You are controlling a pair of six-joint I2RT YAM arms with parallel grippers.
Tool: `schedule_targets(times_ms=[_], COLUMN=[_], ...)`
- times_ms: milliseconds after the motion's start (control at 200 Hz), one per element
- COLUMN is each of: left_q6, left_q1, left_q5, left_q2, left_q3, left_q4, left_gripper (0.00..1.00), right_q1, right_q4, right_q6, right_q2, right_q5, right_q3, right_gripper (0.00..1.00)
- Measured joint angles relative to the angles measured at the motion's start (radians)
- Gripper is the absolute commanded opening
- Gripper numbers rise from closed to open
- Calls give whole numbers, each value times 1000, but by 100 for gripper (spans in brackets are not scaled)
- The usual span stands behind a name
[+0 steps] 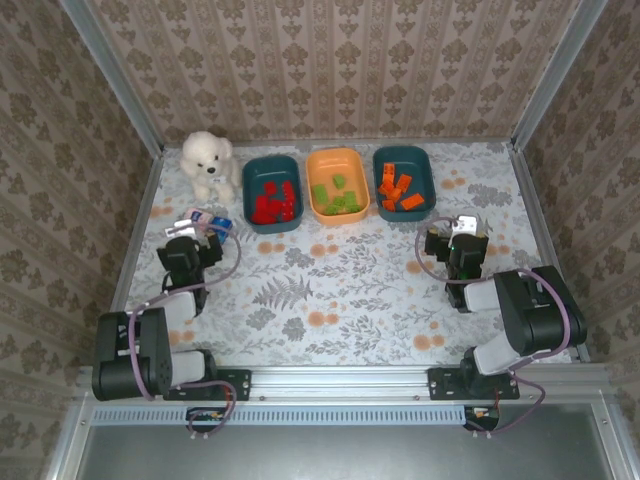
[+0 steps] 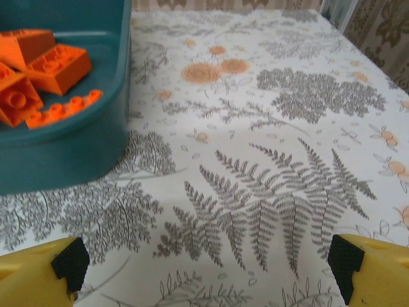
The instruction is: Sort the legos into containers by color
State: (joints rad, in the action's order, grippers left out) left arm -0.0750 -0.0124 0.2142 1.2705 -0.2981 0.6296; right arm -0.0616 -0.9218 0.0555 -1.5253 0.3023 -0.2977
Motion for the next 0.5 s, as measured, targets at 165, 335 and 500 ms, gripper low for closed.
schedule_targets(times_ms=[165,335,500], left_q6=[32,37,109], left_q1=[32,-27,75], left_q5=[-29,-99,-110], left_q2=[58,189,245], left_q3=[-51,-157,-72], left_q4=[32,32,226], left_gripper=[100,100,100], right_q1=[0,0,0], right_q4=[-22,-22,-10], right_q6=[0,0,0], right_q2=[0,0,0], right_q5=[0,0,0], right_q3=[-29,-33,-58], right_gripper=[100,100,100])
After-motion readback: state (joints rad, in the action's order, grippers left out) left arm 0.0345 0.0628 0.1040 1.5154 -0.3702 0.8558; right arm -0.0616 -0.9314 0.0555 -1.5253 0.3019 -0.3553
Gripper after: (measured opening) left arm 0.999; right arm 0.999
